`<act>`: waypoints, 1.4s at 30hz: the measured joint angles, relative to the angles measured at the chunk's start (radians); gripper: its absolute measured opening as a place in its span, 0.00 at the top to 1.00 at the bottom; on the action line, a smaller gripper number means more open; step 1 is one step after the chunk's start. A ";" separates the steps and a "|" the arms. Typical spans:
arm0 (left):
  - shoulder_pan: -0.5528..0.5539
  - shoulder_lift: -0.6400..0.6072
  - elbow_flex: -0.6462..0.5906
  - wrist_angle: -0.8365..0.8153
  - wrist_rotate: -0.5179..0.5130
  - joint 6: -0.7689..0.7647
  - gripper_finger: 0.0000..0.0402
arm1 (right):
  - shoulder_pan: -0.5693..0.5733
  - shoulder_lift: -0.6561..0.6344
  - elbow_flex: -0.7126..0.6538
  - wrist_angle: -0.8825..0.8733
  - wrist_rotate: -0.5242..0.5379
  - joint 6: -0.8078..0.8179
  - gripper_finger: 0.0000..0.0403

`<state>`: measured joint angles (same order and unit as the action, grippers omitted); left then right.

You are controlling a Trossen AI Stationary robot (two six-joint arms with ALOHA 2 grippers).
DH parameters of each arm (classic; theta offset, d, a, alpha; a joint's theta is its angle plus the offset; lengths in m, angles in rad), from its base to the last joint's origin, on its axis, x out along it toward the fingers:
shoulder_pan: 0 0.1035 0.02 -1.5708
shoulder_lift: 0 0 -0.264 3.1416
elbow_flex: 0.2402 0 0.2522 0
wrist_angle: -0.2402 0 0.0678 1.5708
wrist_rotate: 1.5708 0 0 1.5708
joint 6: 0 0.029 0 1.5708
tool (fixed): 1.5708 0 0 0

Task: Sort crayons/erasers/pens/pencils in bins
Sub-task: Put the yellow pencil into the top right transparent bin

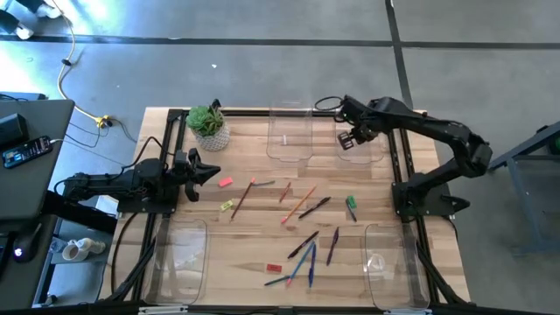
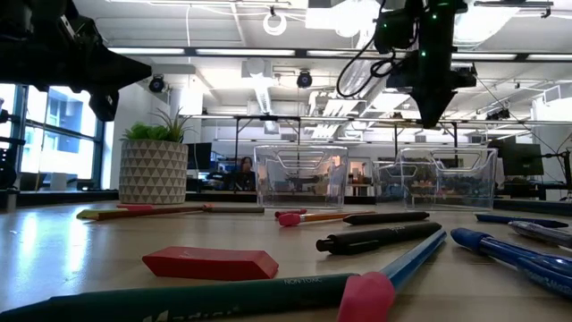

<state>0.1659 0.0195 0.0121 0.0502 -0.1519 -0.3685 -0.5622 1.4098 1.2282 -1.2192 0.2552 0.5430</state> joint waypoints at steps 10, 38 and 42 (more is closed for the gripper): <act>0.000 0.000 0.000 0.040 -0.042 -0.051 0.99 | -0.073 0.010 -0.087 0.024 -0.043 -0.064 0.96; 0.000 0.431 0.380 -0.126 -0.177 0.005 0.99 | -0.247 0.011 -0.342 0.344 -0.212 -0.212 0.96; 0.000 0.556 0.492 -0.280 -0.177 0.005 0.99 | -0.259 0.011 -0.342 0.349 -0.212 -0.231 0.96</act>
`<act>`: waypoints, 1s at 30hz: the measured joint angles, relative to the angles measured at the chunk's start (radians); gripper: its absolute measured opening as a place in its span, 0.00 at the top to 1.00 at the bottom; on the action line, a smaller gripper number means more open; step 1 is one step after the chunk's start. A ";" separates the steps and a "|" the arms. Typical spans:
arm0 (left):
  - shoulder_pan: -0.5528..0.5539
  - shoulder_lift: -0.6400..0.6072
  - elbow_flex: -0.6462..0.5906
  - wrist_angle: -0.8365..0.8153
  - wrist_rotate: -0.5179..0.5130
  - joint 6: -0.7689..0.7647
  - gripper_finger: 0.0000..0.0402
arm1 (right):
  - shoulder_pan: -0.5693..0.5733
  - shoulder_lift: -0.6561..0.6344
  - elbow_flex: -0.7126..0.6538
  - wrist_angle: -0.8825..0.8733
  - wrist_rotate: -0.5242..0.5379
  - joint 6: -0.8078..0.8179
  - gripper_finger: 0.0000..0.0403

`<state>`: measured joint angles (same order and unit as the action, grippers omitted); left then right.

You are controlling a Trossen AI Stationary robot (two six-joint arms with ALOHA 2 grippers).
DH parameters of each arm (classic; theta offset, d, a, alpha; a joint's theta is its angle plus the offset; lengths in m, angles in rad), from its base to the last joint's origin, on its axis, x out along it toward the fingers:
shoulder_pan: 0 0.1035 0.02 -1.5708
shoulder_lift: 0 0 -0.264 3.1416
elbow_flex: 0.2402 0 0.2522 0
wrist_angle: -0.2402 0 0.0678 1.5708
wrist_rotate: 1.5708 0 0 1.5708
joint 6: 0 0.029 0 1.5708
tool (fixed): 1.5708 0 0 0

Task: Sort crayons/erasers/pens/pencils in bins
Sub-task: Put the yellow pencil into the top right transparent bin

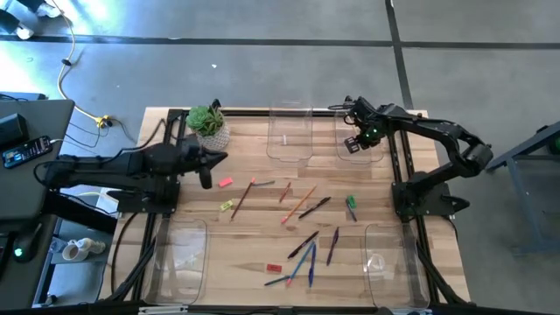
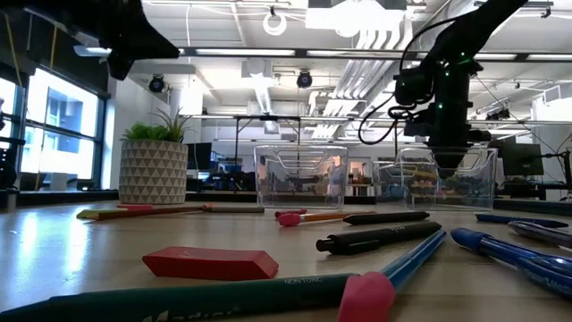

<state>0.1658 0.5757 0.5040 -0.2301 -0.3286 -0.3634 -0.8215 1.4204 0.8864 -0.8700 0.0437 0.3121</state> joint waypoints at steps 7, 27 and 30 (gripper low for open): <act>0.000 0.169 0.203 -0.332 0.000 -0.027 0.99 | -0.004 0.000 0.000 0.000 0.000 -0.018 0.96; 0.000 0.413 0.290 -0.578 0.049 -0.322 0.99 | -0.003 0.106 0.000 -0.023 -0.029 -0.053 0.96; 0.000 0.441 0.290 -0.585 0.064 -0.341 0.99 | -0.003 0.106 0.000 -0.025 -0.032 -0.065 0.96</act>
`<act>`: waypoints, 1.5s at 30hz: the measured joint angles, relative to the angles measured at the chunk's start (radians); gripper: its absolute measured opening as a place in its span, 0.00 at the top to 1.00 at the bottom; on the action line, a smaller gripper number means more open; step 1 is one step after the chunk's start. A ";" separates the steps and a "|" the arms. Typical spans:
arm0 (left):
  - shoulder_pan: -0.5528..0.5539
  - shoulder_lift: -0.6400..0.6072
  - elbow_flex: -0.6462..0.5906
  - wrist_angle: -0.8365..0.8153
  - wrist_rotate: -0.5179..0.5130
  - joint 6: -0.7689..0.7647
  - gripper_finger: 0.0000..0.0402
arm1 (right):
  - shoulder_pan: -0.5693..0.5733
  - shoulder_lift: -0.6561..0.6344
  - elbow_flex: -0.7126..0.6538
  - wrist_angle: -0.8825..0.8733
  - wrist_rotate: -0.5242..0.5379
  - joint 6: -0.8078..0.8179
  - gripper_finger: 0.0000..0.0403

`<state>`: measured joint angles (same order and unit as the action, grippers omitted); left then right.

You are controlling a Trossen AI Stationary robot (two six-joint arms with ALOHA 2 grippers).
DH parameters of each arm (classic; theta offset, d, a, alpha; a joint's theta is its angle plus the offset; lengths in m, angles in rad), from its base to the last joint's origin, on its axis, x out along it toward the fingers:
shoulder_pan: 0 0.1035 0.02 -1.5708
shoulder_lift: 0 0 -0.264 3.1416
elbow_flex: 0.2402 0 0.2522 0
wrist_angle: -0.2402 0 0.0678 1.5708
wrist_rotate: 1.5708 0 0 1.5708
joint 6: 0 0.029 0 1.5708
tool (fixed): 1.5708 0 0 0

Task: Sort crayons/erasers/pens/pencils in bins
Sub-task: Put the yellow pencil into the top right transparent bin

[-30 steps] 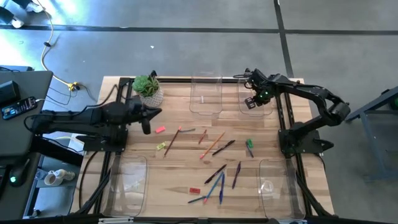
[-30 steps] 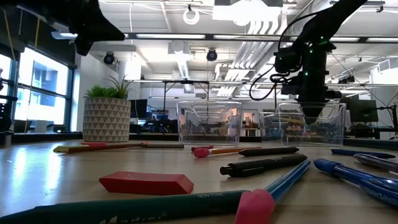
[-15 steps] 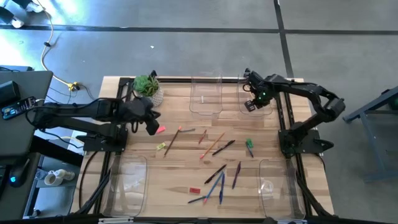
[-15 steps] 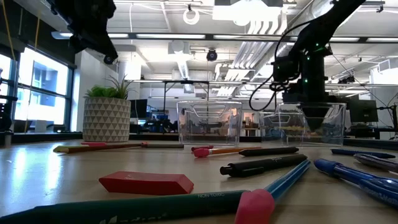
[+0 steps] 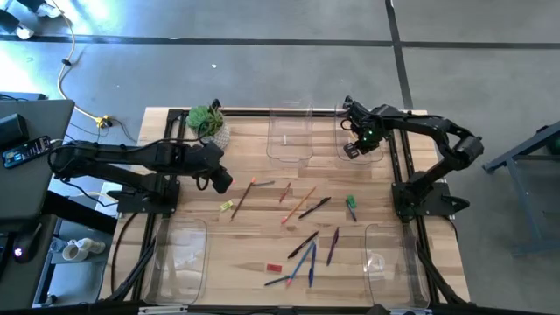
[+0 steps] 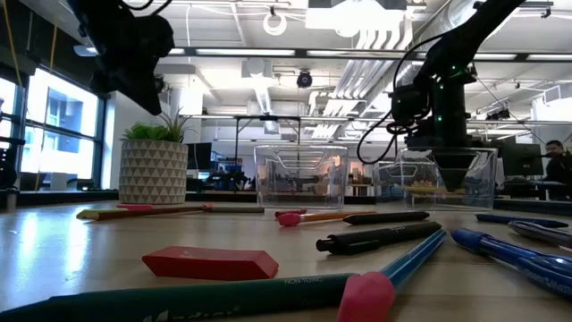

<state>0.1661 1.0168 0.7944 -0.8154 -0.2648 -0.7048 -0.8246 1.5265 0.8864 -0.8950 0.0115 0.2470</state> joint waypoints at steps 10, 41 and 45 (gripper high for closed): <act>0.000 0.067 0.000 0.002 0.085 0.000 0.94 | 0.000 0.000 0.000 -0.020 -0.003 -0.047 0.96; 0.000 0.072 0.000 0.003 0.108 0.000 0.73 | 0.000 0.000 0.000 -0.020 -0.004 -0.072 0.91; 0.000 0.072 0.000 0.003 0.111 0.000 0.73 | 0.000 0.000 0.002 -0.019 0.004 -0.098 0.81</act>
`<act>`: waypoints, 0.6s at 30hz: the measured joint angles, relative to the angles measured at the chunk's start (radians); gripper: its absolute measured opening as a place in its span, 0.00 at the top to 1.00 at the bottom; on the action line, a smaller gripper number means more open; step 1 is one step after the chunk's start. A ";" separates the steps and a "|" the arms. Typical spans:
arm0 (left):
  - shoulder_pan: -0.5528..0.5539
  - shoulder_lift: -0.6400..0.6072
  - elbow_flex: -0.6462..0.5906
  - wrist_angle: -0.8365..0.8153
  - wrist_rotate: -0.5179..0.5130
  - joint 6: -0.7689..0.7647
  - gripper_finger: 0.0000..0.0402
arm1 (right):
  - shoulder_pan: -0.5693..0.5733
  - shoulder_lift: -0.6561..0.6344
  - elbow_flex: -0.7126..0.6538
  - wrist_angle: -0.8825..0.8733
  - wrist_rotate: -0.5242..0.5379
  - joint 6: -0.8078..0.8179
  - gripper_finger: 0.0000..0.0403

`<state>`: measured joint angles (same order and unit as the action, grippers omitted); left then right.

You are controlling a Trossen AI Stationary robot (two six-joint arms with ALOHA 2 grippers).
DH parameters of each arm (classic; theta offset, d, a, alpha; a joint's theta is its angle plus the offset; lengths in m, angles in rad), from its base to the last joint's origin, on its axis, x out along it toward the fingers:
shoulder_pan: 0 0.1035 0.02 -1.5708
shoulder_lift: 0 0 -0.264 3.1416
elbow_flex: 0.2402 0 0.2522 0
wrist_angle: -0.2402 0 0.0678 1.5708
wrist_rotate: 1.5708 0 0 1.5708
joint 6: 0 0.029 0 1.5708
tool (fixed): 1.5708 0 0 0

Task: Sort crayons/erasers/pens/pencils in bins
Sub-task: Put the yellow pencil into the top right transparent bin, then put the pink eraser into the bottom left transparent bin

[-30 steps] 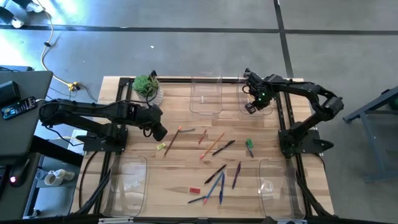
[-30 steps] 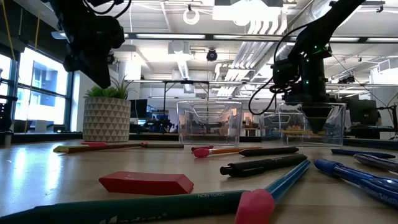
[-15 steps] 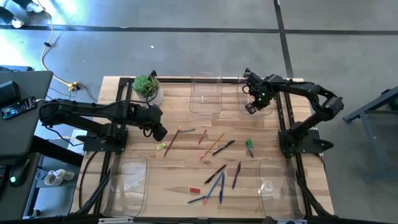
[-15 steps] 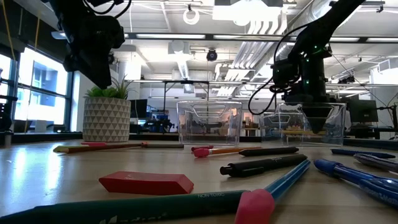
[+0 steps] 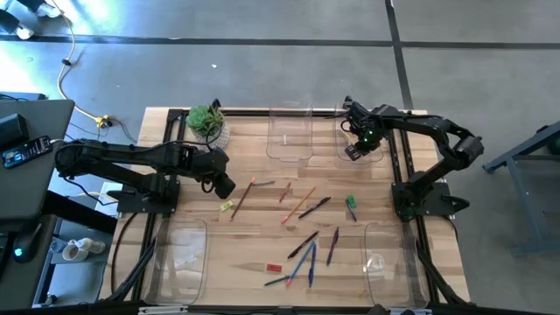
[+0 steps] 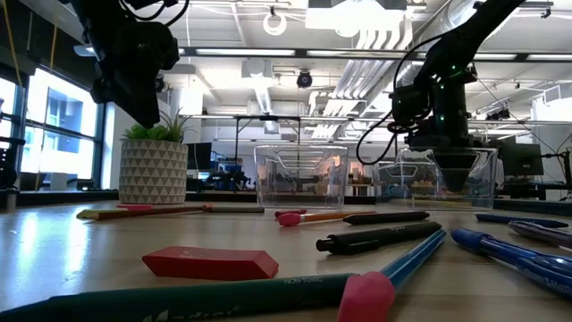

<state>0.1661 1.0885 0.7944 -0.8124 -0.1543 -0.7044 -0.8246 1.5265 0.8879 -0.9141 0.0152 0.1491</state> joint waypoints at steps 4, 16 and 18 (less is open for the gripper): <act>0.000 0.000 0.000 0.000 0.000 0.000 0.73 | 0.000 0.000 0.015 -0.004 0.000 -0.001 0.71; 0.000 0.000 -0.042 -0.008 -0.003 0.000 0.73 | 0.000 -0.010 0.158 -0.129 0.000 -0.094 0.65; 0.000 0.000 -0.049 -0.008 0.002 0.000 0.73 | 0.000 -0.024 0.171 -0.133 0.000 -0.110 0.65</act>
<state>0.1661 1.0889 0.7455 -0.8204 -0.1526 -0.7040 -0.8246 1.5024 1.0585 -1.0475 0.0155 0.0391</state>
